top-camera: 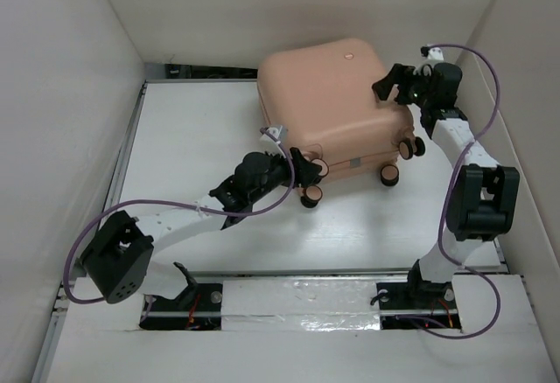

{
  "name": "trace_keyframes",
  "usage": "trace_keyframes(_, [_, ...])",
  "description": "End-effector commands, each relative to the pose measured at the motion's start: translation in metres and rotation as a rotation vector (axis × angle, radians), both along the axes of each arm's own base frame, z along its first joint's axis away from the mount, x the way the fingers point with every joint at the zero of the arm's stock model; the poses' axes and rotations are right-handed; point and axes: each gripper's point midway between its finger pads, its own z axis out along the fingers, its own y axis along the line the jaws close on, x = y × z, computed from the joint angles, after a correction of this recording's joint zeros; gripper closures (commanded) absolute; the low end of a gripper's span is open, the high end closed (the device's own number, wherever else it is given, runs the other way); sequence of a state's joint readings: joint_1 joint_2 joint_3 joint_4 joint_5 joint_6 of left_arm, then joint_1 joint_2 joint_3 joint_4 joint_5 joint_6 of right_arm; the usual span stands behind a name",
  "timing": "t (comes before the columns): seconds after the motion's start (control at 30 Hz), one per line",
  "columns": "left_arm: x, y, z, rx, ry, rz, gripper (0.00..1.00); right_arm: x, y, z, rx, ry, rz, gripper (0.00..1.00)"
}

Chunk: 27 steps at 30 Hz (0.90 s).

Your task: Pack the luggage

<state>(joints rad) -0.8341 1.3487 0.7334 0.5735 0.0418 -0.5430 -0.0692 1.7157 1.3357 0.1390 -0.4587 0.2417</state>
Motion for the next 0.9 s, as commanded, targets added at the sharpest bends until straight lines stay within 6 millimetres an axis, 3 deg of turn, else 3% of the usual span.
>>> trace_keyframes(0.0, [-0.086, -0.05, -0.012, 0.016, -0.03, -0.452, 1.0, -0.046, 0.129, -0.008, 0.048, 0.15, 0.417, 0.0])
trace_keyframes(0.17, [-0.082, -0.061, 0.01, -0.044, -0.066, -0.448, 1.0, -0.045, 0.125, 0.058, -0.013, 0.001, 0.392, 0.0])
trace_keyframes(0.2, [-0.08, -0.063, 0.018, -0.059, -0.077, -0.443, 1.0, -0.056, 0.117, 0.09, -0.026, -0.084, 0.368, 0.0])
trace_keyframes(0.23, [-0.079, -0.064, 0.023, -0.073, -0.085, -0.439, 1.0, -0.062, 0.11, 0.104, -0.038, -0.128, 0.324, 0.0])
trace_keyframes(0.27, [-0.077, -0.066, 0.03, -0.092, -0.098, -0.432, 1.0, -0.072, 0.105, 0.09, -0.041, -0.111, 0.297, 0.0])
trace_keyframes(0.3, [-0.076, -0.067, 0.037, -0.104, -0.109, -0.429, 1.0, -0.084, 0.1, 0.095, -0.045, -0.143, 0.273, 0.0])
trace_keyframes(0.33, [-0.075, -0.068, 0.04, -0.114, -0.113, -0.424, 1.0, -0.111, 0.096, 0.139, -0.036, -0.292, 0.234, 0.03])
trace_keyframes(0.37, [-0.074, -0.069, 0.047, -0.131, -0.126, -0.421, 1.0, -0.129, 0.096, 0.093, -0.027, -0.229, 0.222, 0.1])
trace_keyframes(0.4, [-0.074, -0.069, 0.051, -0.144, -0.128, -0.42, 1.0, -0.146, 0.096, 0.088, -0.02, -0.261, 0.211, 0.23])
trace_keyframes(0.43, [-0.073, -0.07, 0.053, -0.154, -0.132, -0.419, 1.0, -0.181, 0.095, 0.118, 0.012, -0.392, 0.176, 0.59])
trace_keyframes(0.47, [-0.069, -0.068, 0.058, -0.172, -0.14, -0.412, 1.0, -0.198, 0.093, 0.106, 0.031, -0.397, 0.158, 0.78])
trace_keyframes(0.5, [-0.065, -0.065, 0.059, -0.19, -0.124, -0.404, 1.0, -0.212, 0.092, 0.052, 0.045, -0.315, 0.144, 0.92])
trace_keyframes(0.53, [-0.067, -0.065, 0.061, -0.207, -0.122, -0.411, 1.0, -0.225, 0.088, 0.038, 0.06, -0.314, 0.115, 1.0])
trace_keyframes(0.57, [-0.063, -0.062, 0.069, -0.237, -0.135, -0.41, 1.0, -0.251, 0.09, 0.043, 0.094, -0.376, 0.136, 1.0])
trace_keyframes(0.6, [-0.059, -0.058, 0.072, -0.265, -0.131, -0.397, 1.0, -0.263, 0.095, -0.004, 0.101, -0.285, 0.147, 1.0])
trace_keyframes(0.67, [-0.056, -0.056, 0.073, -0.28, -0.126, -0.391, 1.0, -0.284, 0.099, -0.02, 0.134, -0.293, 0.177, 1.0])
trace_keyframes(0.73, [-0.053, -0.056, 0.074, -0.295, -0.122, -0.391, 1.0, -0.291, 0.105, -0.048, 0.161, -0.254, 0.185, 1.0])
trace_keyframes(0.8, [-0.056, -0.059, 0.08, -0.337, -0.114, -0.409, 1.0, -0.294, 0.116, -0.055, 0.148, -0.253, 0.201, 0.97])
trace_keyframes(0.87, [-0.057, -0.062, 0.082, -0.344, -0.107, -0.43, 1.0, -0.29, 0.12, -0.062, 0.124, -0.238, 0.175, 0.87])
